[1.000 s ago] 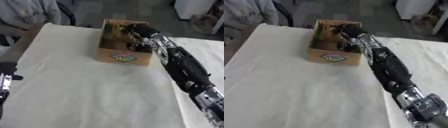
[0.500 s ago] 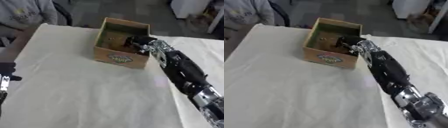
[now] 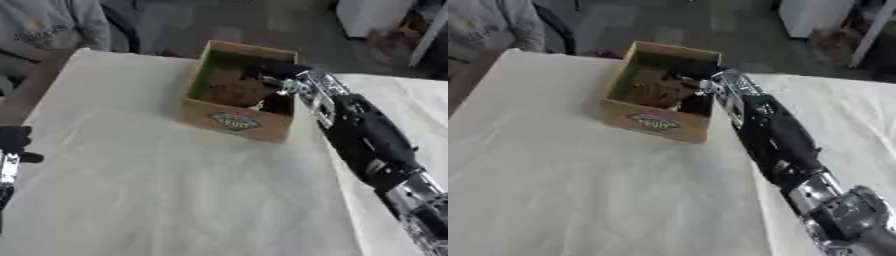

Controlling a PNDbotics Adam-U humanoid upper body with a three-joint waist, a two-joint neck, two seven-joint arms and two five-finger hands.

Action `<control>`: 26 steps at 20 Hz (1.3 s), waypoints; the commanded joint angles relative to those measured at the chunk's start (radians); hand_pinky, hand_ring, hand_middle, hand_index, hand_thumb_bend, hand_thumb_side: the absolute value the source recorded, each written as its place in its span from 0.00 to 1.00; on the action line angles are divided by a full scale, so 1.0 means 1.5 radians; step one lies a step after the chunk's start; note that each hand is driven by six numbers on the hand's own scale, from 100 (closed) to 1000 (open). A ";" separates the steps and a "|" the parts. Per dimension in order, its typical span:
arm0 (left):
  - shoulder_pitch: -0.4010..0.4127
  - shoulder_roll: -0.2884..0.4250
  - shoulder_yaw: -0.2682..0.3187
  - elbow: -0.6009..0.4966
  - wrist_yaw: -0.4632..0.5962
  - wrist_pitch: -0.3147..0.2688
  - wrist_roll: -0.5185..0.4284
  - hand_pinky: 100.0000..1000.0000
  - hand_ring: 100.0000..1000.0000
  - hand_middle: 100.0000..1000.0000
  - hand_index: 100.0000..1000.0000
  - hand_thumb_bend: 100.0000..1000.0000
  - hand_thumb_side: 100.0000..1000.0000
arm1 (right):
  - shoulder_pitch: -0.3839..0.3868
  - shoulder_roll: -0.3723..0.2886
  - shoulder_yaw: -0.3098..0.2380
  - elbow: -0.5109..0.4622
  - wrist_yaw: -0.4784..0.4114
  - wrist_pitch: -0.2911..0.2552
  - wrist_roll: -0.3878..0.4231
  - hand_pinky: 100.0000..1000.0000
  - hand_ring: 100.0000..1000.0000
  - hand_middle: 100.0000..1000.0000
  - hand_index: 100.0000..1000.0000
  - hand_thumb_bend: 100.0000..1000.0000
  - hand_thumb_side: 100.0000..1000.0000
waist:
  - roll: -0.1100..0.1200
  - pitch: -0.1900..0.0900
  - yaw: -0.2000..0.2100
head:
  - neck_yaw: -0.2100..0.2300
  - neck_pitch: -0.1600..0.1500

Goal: Pick up objects on the table and place them in the box.

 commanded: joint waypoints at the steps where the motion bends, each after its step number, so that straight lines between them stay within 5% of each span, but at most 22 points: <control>1: -0.007 0.001 0.002 -0.012 -0.001 -0.003 0.001 0.49 0.73 0.44 0.58 0.28 0.41 | -0.009 -0.026 -0.003 -0.042 -0.019 0.004 -0.030 0.76 0.86 0.97 0.96 0.18 0.45 | 0.003 -0.013 -0.006 | 0.002 -0.007; 9: 0.017 0.008 0.013 -0.003 -0.004 -0.005 0.012 0.49 0.73 0.44 0.58 0.28 0.41 | 0.009 -0.046 0.001 -0.126 -0.084 -0.012 -0.081 0.63 0.78 0.86 0.93 0.04 0.23 | 0.014 -0.027 -0.067 | 0.040 0.010; 11: 0.026 0.011 0.018 0.001 -0.006 -0.006 0.018 0.49 0.73 0.44 0.58 0.28 0.41 | 0.022 -0.049 -0.008 -0.155 -0.106 -0.012 -0.100 0.53 0.70 0.80 0.88 0.00 0.00 | 0.018 -0.032 -0.092 | 0.060 0.015; 20: 0.060 0.031 0.056 0.012 -0.021 -0.012 0.060 0.49 0.74 0.44 0.58 0.28 0.41 | 0.132 -0.048 -0.037 -0.323 -0.219 0.030 -0.209 0.29 0.50 0.56 0.67 0.00 0.00 | 0.024 -0.044 -0.202 | 0.144 0.035; 21: 0.063 0.033 0.061 0.013 -0.023 -0.013 0.065 0.49 0.74 0.44 0.58 0.28 0.41 | 0.162 -0.051 -0.034 -0.358 -0.292 0.054 -0.242 0.27 0.49 0.55 0.67 0.00 0.00 | 0.025 -0.044 -0.212 | 0.151 0.036; 24: 0.068 0.037 0.075 0.015 -0.026 -0.015 0.080 0.49 0.74 0.44 0.58 0.28 0.41 | 0.241 -0.065 -0.039 -0.456 -0.567 0.111 -0.280 0.25 0.48 0.56 0.67 0.00 0.24 | 0.025 -0.041 -0.232 | 0.167 0.037; 26: 0.071 0.040 0.082 0.017 -0.028 -0.015 0.088 0.49 0.74 0.44 0.58 0.28 0.42 | 0.286 -0.060 -0.063 -0.501 -0.676 0.135 -0.287 0.25 0.48 0.55 0.67 0.00 0.33 | 0.027 -0.040 -0.244 | 0.178 0.039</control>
